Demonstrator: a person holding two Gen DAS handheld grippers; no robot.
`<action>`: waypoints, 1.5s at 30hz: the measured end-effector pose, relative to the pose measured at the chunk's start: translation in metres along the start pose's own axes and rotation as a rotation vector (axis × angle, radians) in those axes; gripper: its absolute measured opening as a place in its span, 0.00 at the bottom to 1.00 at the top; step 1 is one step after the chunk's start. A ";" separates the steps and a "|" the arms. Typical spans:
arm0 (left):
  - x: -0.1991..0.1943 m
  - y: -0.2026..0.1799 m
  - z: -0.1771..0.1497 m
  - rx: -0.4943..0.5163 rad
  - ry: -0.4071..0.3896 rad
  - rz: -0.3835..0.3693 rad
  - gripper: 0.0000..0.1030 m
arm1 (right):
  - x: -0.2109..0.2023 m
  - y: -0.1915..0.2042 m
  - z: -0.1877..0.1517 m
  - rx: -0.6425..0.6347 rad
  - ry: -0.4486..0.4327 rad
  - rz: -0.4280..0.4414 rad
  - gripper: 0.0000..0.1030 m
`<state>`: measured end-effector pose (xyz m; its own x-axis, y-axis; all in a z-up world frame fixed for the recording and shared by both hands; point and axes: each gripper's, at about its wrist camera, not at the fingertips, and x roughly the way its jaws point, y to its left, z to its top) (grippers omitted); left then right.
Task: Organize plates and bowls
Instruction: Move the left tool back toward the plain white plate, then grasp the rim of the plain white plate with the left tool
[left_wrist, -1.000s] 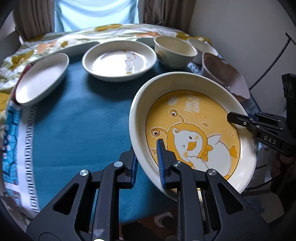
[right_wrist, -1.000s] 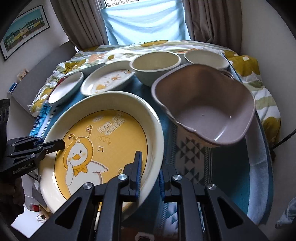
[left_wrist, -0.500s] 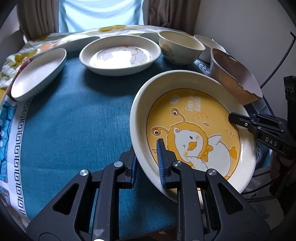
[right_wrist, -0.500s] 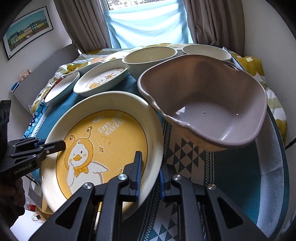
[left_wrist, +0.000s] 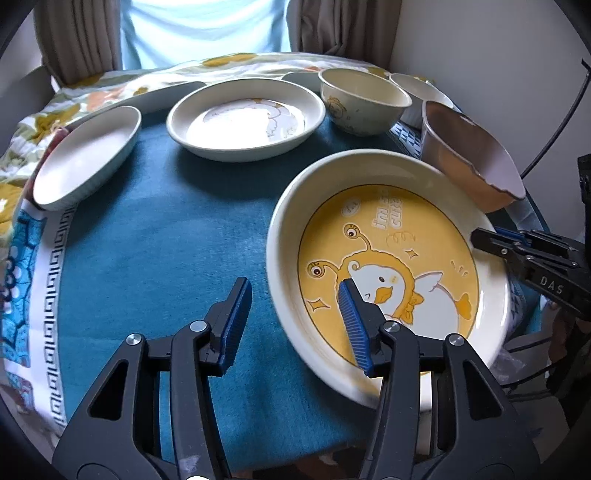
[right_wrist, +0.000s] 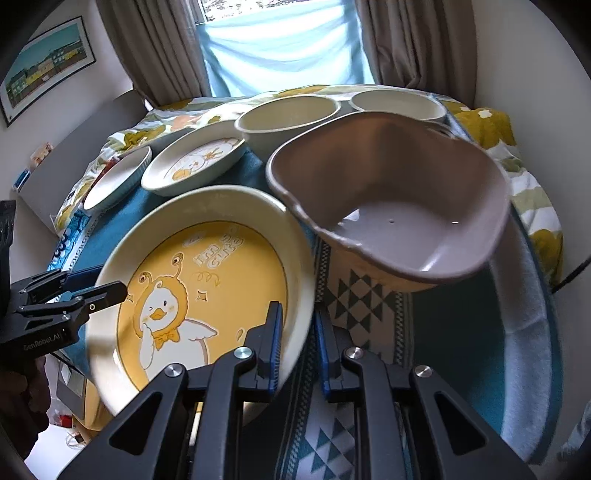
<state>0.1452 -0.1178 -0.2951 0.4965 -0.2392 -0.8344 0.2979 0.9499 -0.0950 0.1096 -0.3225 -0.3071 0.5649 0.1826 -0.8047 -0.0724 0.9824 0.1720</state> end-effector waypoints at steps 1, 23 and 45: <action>-0.006 0.000 0.001 -0.001 0.001 0.004 0.45 | -0.007 -0.001 0.001 0.005 -0.006 -0.009 0.15; -0.199 0.091 0.067 -0.236 -0.312 0.212 0.98 | -0.105 0.115 0.131 -0.234 -0.220 0.175 0.54; -0.077 0.297 0.081 -0.520 -0.101 0.138 0.90 | 0.098 0.254 0.246 -0.405 0.064 0.193 1.00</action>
<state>0.2613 0.1665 -0.2148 0.5862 -0.0995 -0.8040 -0.2048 0.9420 -0.2659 0.3486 -0.0645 -0.2029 0.4579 0.3537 -0.8156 -0.4950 0.8635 0.0966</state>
